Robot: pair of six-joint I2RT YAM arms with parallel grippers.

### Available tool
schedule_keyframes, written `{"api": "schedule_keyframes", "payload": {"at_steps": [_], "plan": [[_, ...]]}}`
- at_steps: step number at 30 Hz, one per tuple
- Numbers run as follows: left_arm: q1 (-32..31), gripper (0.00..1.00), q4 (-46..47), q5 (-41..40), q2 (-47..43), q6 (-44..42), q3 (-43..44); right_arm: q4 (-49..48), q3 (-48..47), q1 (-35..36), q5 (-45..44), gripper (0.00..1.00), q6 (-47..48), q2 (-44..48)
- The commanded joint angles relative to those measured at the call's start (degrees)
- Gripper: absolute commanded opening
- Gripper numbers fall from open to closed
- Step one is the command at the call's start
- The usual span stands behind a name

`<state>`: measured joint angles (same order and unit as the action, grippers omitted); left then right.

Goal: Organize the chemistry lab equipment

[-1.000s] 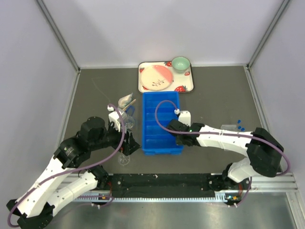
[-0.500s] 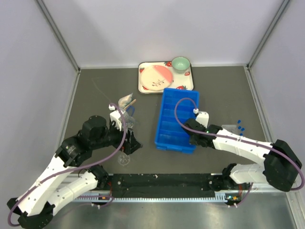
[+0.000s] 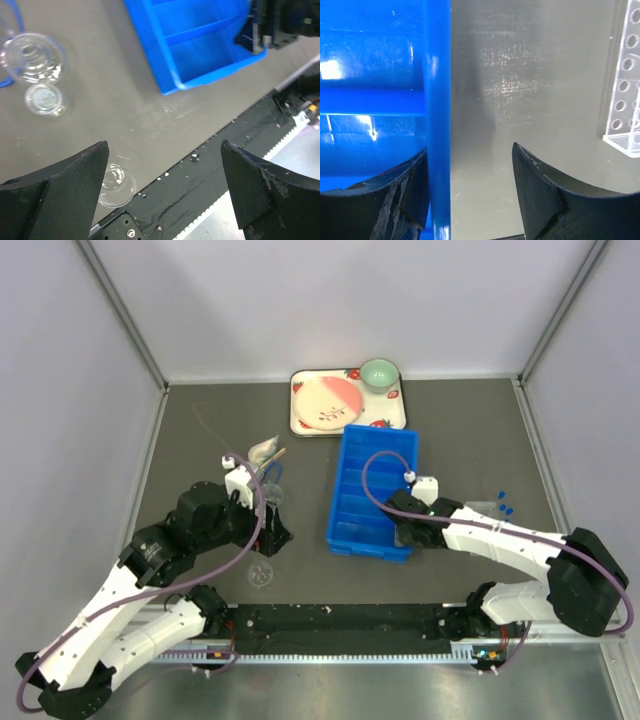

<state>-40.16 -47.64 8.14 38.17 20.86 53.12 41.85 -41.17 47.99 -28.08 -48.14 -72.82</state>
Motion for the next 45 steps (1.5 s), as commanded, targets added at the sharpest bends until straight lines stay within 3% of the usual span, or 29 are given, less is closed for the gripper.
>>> {"api": "schedule_keyframes", "payload": {"at_steps": [1,10,16,21,29,45], "plan": [[0.26,0.99,-2.19,-10.85,2.25,2.69,2.86,4.82,-5.76,-0.35,-4.00,0.62,3.04,3.03],[2.36,0.99,0.70,-16.22,14.90,2.96,5.33,9.57,-20.52,0.35,-7.17,0.63,9.64,6.89],[8.34,0.99,4.30,-17.46,22.55,2.43,3.48,9.22,-25.18,1.67,-6.82,0.63,12.10,6.55],[12.38,0.98,7.64,-17.46,29.31,2.08,5.14,7.90,-25.63,3.17,-7.61,0.63,13.33,5.41],[13.53,0.98,12.12,-18.61,39.77,3.66,7.43,5.01,-23.26,3.34,-7.26,0.67,14.56,6.28],[14.93,0.98,15.21,-19.65,50.68,3.31,11.04,1.49,-17.37,3.34,-6.46,0.72,15.27,8.22]]}}
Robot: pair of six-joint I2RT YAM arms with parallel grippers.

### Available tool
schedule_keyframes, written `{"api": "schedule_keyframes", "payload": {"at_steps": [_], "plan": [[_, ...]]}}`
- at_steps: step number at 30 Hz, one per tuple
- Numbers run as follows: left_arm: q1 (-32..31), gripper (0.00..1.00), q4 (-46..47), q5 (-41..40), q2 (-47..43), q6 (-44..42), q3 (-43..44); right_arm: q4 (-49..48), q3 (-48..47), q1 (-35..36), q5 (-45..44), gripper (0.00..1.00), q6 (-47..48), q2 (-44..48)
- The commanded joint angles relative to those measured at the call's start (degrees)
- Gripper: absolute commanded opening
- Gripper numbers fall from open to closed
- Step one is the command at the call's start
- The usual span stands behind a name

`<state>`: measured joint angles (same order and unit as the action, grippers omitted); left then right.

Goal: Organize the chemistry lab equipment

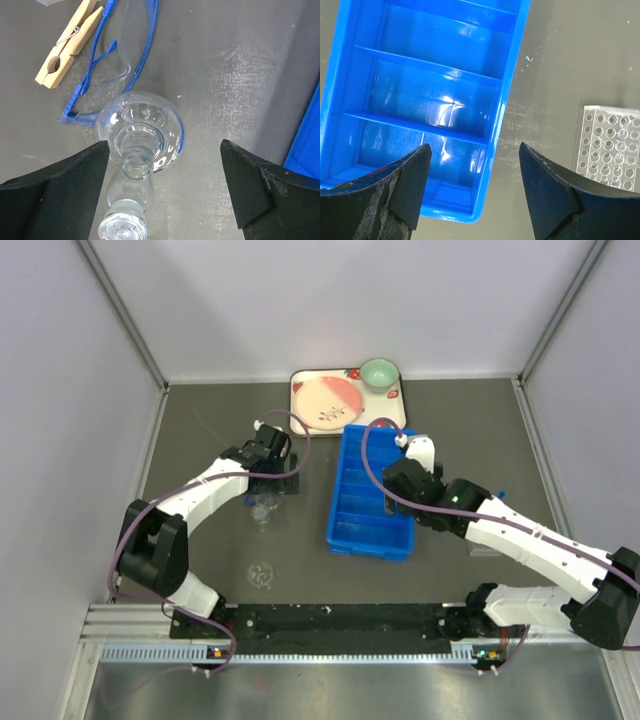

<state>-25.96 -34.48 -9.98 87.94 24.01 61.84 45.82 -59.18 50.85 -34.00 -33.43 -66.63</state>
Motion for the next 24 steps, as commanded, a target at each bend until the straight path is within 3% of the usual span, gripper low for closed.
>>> {"api": "schedule_keyframes", "payload": {"at_steps": [1,24], "plan": [[0.90,0.98,2.13,-1.45,1.26,0.16,2.32,-2.58,0.73,0.48,-0.46,0.72,0.56,2.21],[2.14,0.98,2.14,-3.73,3.37,1.13,-0.14,-4.51,2.84,0.48,0.95,0.73,0.21,2.56]]}}
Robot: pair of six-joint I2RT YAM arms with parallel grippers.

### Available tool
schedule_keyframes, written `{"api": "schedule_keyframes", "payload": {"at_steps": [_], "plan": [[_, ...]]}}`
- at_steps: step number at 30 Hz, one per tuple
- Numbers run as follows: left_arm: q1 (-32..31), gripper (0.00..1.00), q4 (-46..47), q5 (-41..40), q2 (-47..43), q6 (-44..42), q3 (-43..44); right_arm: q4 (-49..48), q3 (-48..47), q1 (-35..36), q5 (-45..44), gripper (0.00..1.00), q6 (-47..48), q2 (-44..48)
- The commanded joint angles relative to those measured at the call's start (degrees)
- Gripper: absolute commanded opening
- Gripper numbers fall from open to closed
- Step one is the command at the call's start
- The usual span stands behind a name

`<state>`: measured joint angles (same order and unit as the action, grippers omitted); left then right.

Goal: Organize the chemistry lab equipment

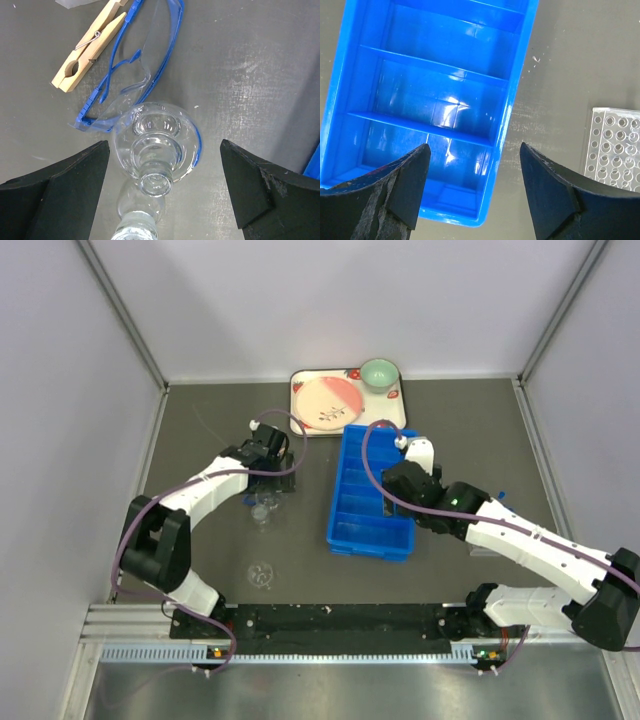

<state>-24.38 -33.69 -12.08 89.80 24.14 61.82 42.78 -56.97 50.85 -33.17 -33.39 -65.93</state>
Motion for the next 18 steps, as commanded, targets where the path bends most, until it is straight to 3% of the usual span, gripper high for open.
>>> {"api": "schedule_keyframes", "payload": {"at_steps": [1,18], "plan": [[0.56,0.97,1.35,-1.55,1.69,1.08,-0.12,-1.56,0.89,0.48,0.12,0.73,0.16,1.95],[0.91,0.97,1.61,-0.41,3.54,1.70,-0.74,-2.18,1.69,0.48,0.38,0.73,0.34,2.39]]}}
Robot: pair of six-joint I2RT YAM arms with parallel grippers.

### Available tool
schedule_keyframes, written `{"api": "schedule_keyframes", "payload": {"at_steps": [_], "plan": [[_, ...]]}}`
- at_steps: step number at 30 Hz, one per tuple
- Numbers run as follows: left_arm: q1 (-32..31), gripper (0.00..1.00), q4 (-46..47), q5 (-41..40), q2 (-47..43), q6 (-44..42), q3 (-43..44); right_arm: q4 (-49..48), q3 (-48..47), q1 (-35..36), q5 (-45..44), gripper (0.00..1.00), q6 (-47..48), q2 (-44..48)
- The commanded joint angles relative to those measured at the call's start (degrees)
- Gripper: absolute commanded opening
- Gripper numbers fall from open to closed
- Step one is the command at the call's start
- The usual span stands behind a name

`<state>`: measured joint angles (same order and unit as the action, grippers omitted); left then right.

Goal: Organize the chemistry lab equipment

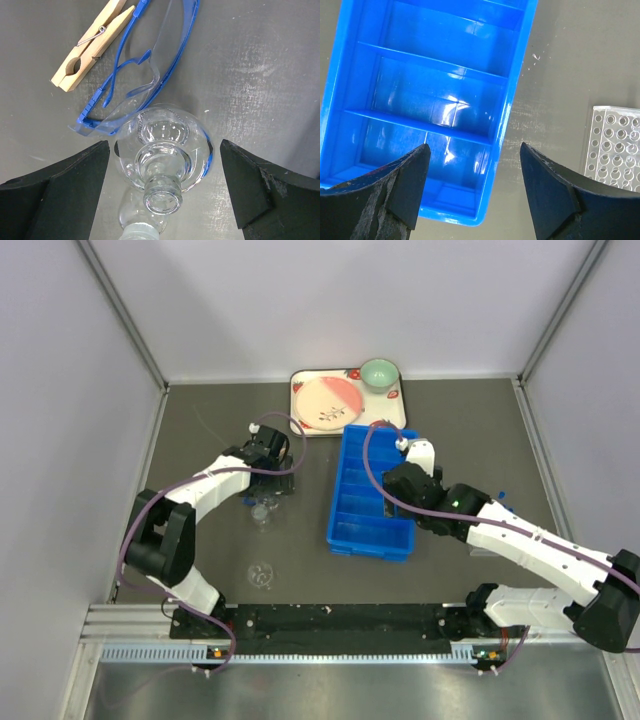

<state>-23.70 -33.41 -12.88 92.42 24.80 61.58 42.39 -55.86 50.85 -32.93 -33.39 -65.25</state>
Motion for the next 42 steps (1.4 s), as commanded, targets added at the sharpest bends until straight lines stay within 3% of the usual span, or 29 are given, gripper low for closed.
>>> {"api": "schedule_keyframes", "payload": {"at_steps": [1,11,14,17,25,29,42], "plan": [[0.24,0.97,1.42,0.49,1.00,1.04,-0.50,-1.70,0.57,0.48,0.14,0.73,0.34,1.80],[0.32,0.95,1.42,1.37,2.59,1.22,-0.15,-1.70,0.75,0.48,0.23,0.73,0.60,1.97],[0.41,0.92,1.42,1.63,2.50,1.22,-0.15,-1.87,0.84,0.48,0.23,0.69,0.60,2.24],[0.68,0.86,1.42,1.81,2.32,1.04,-0.41,-1.87,0.92,0.48,0.23,0.65,0.52,2.24],[0.76,0.48,-1.57,3.21,1.71,0.69,1.26,-2.31,1.36,0.48,0.58,0.64,0.16,2.15],[0.76,0.34,-2.45,3.39,0.31,0.69,1.70,-2.31,1.54,0.48,0.85,0.64,0.08,2.32],[-0.46,0.28,-10.18,6.11,-6.02,-1.15,14.25,-2.31,1.63,0.48,0.94,0.64,0.16,3.03]]}}
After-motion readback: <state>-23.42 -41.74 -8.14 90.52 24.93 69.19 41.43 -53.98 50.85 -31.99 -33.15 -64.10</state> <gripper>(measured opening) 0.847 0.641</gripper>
